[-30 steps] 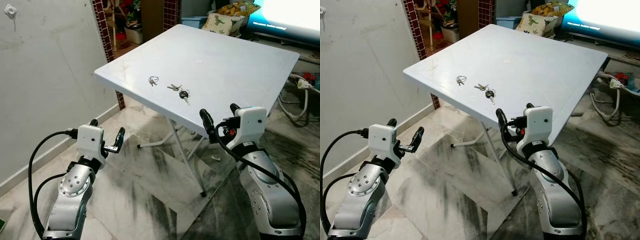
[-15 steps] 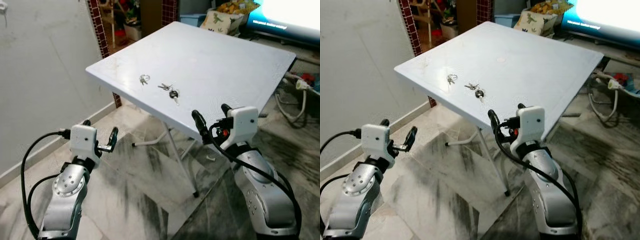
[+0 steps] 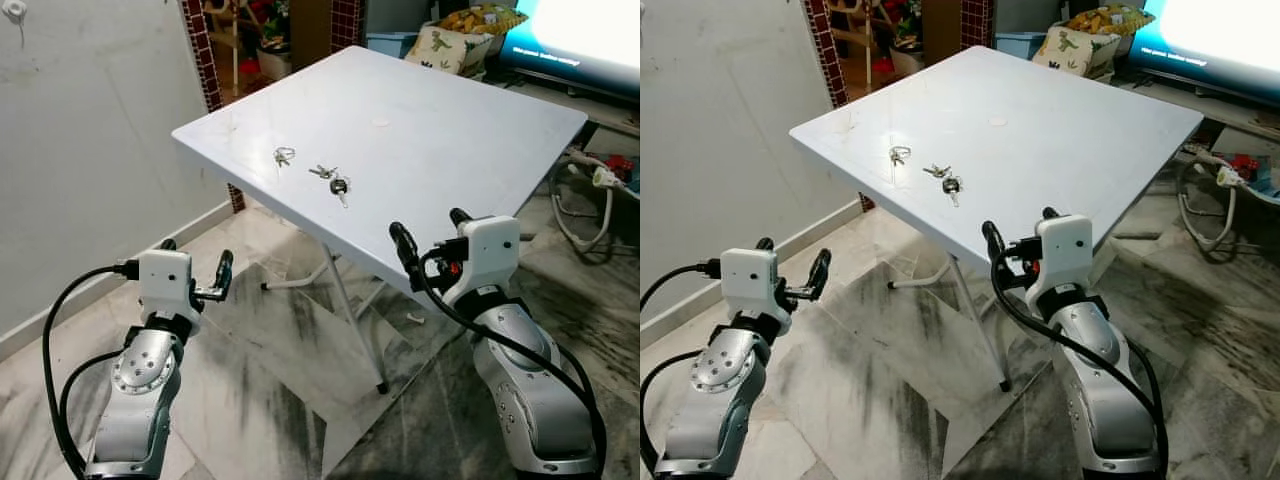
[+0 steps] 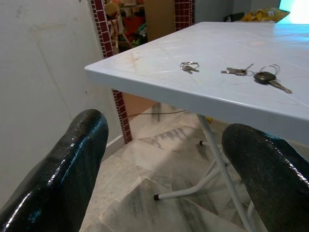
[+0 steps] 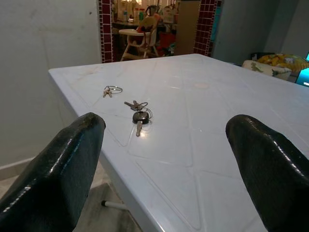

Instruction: Hang keys on a hook

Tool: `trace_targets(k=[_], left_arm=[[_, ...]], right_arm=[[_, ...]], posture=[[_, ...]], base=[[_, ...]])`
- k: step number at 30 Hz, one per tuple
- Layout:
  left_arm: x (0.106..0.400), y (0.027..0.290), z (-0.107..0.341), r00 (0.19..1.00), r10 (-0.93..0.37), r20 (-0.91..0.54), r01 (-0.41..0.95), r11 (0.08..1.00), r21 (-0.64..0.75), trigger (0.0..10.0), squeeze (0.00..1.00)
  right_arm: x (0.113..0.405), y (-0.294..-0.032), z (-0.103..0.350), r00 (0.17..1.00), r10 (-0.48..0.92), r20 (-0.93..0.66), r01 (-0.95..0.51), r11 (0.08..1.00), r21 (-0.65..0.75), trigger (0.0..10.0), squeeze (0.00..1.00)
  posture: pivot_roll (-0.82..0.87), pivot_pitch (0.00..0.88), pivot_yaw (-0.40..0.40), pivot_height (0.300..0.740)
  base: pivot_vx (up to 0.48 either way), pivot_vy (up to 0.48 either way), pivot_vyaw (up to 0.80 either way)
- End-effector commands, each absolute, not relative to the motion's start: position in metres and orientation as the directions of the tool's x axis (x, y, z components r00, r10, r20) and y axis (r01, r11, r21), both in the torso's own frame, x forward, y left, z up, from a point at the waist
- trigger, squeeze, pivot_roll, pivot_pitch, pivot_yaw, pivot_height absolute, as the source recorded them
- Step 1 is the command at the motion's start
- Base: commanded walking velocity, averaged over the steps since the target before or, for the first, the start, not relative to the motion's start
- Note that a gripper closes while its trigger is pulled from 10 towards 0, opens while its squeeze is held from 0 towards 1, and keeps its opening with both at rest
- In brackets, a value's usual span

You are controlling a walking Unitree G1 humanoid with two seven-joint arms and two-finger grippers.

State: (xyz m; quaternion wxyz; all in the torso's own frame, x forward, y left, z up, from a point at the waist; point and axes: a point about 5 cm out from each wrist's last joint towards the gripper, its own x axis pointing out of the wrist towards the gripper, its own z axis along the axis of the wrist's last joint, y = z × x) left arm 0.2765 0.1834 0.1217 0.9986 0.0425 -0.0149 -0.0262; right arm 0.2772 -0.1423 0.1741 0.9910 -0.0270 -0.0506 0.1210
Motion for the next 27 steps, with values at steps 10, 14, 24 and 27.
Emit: trace_targets(k=[10,14,24,27], left_arm=[[0.2801,0.1885,0.1282,0.994,-0.102,0.047,0.1,0.995,0.03,10.0,0.0],[0.2796,0.1884,0.13,0.992,-0.11,0.058,0.109,0.993,0.035,10.0,0.0],[0.2766,0.1867,0.1285,0.991,-0.121,0.055,0.12,0.993,0.018,10.0,0.0],[0.2761,0.1864,0.1284,0.991,-0.126,0.055,0.125,0.992,0.013,10.0,0.0]], right_arm=[[0.2744,-0.1347,0.1741,0.968,0.231,0.101,-0.23,0.973,-0.022,10.0,0.0],[0.2743,-0.1379,0.1747,0.965,0.24,0.102,-0.241,0.971,-0.007,10.0,0.0],[0.2715,-0.1389,0.1696,0.962,0.267,0.062,-0.267,0.964,-0.006,10.0,0.0],[0.2713,-0.1381,0.1698,0.96,0.273,0.063,-0.273,0.962,-0.008,10.0,0.0]], posture=[[-0.04,0.063,0.037,0.74],[-0.04,0.065,0.039,0.74],[-0.04,0.068,0.038,0.74],[-0.03,0.069,0.037,0.74]], base=[[0.0,0.0,0.0],[0.155,0.0,0.0],[0.413,0.0,0.0],[0.465,0.0,0.0]])
